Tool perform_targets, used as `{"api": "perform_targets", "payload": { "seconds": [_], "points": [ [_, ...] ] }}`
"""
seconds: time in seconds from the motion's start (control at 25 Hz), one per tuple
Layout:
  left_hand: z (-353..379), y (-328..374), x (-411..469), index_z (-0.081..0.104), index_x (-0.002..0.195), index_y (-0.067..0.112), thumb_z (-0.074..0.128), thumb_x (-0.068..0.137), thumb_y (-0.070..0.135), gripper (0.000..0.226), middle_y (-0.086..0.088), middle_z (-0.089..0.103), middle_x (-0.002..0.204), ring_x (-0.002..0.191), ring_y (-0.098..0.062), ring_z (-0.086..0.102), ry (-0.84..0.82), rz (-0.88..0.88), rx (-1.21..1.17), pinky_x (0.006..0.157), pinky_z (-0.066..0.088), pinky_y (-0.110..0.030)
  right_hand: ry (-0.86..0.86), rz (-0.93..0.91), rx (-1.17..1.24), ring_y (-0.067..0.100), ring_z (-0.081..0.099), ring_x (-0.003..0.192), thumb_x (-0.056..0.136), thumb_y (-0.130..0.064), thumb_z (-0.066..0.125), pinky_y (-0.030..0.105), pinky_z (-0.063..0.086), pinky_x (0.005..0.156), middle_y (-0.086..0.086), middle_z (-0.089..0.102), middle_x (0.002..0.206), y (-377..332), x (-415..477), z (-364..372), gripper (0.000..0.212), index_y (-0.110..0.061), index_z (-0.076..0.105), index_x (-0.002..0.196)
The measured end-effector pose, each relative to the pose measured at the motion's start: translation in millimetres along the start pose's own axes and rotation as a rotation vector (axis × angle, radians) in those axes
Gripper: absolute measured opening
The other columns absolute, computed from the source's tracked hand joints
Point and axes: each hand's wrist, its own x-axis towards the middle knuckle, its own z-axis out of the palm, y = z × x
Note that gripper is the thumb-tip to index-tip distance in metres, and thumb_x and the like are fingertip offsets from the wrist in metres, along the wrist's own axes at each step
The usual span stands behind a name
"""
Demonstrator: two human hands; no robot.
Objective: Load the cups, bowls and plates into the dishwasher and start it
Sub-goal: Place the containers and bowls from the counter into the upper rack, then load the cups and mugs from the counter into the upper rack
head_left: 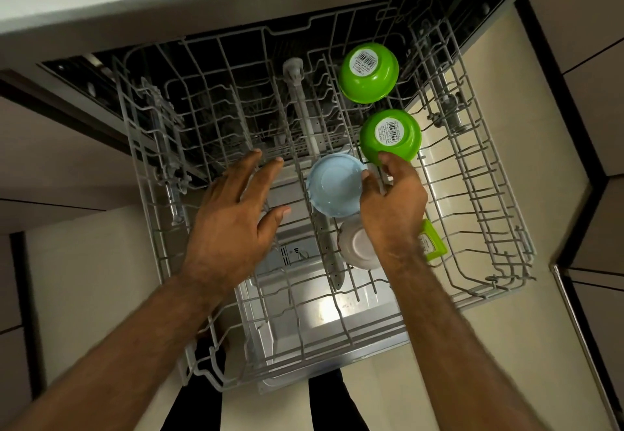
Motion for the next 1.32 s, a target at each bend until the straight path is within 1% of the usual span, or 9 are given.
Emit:
{"api": "perform_targets", "payload": {
  "seconds": [0.12,0.24,0.32,0.4,0.56,0.68,0.92,1.12,1.32],
  "points": [
    [-7,4,1,0.025,0.161,0.025,0.056,0.096,0.049,0.075,-0.004,0.020,0.168,0.156,-0.024,0.015,0.028,-0.022,0.062,0.125,0.017,-0.050,-0.019,-0.274,-0.127,0.019,0.055,0.118,0.092,-0.017,0.065,0.026,0.043,0.100,0.005,0.062,0.128,-15,-12,0,0.038,-0.011,0.062,0.130],
    [-23,7,1,0.017,0.162,0.026,0.053,0.096,0.052,0.080,-0.004,0.012,0.170,0.158,-0.024,0.005,0.049,-0.035,0.100,0.125,0.016,-0.055,-0.039,-0.462,-0.178,0.024,0.053,0.122,0.092,-0.020,0.056,0.033,0.045,0.103,0.008,0.059,0.134,-40,-25,-3,0.039,-0.010,0.060,0.130],
    [-42,9,-2,0.013,0.163,0.027,0.053,0.098,0.052,0.080,-0.003,0.008,0.171,0.158,-0.023,0.004,0.052,-0.038,0.114,0.125,0.017,-0.054,-0.036,-0.539,-0.179,0.024,0.052,0.123,0.093,-0.017,0.058,0.030,0.042,0.104,0.008,0.058,0.136,-60,-33,-7,0.037,-0.009,0.061,0.129],
    [-68,13,-10,0.018,0.162,0.026,0.053,0.099,0.051,0.076,-0.004,0.014,0.170,0.157,-0.025,0.013,0.100,-0.017,0.113,0.124,0.023,-0.052,-0.024,-0.596,-0.158,0.024,0.051,0.126,0.095,-0.014,0.062,0.028,0.039,0.106,0.009,0.058,0.137,-84,-44,-14,0.036,-0.008,0.062,0.130],
    [-136,21,-28,0.032,0.159,0.020,0.057,0.102,0.042,0.066,-0.009,0.034,0.162,0.147,-0.025,0.036,0.250,-0.011,0.071,0.119,0.034,-0.044,-0.053,-0.699,-0.112,0.020,0.051,0.130,0.097,-0.014,0.063,0.032,0.043,0.109,0.006,0.058,0.140,-146,-67,-33,0.036,-0.009,0.062,0.133],
    [-192,20,-42,0.039,0.155,0.017,0.059,0.100,0.039,0.063,-0.008,0.047,0.152,0.138,-0.024,0.046,0.369,-0.063,0.057,0.112,0.042,-0.043,-0.082,-0.781,-0.068,0.019,0.049,0.130,0.097,-0.014,0.064,0.036,0.045,0.108,0.005,0.058,0.140,-198,-87,-42,0.035,-0.010,0.063,0.132],
    [-292,-28,-42,0.038,0.154,0.016,0.062,0.098,0.038,0.065,-0.007,0.049,0.142,0.126,-0.024,0.051,0.516,-0.122,0.047,0.103,0.047,-0.046,-0.195,-0.900,-0.106,0.021,0.047,0.134,0.096,-0.017,0.062,0.047,0.049,0.103,0.004,0.053,0.145,-300,-115,-15,0.039,-0.014,0.059,0.136],
    [-366,-104,-27,0.043,0.151,0.012,0.066,0.097,0.033,0.063,-0.009,0.055,0.132,0.116,-0.024,0.053,0.626,-0.140,0.113,0.100,0.044,-0.042,-0.242,-0.921,-0.173,0.020,0.043,0.138,0.098,-0.024,0.061,0.045,0.044,0.109,0.002,0.049,0.149,-388,-129,51,0.043,-0.018,0.055,0.140],
    [-414,-186,-16,0.043,0.151,0.012,0.068,0.096,0.032,0.064,-0.010,0.054,0.131,0.115,-0.025,0.053,0.655,-0.179,0.142,0.097,0.046,-0.044,-0.304,-0.975,-0.196,0.020,0.043,0.139,0.098,-0.026,0.062,0.042,0.043,0.112,0.002,0.049,0.149,-459,-153,121,0.045,-0.018,0.054,0.142]
  ]
}}
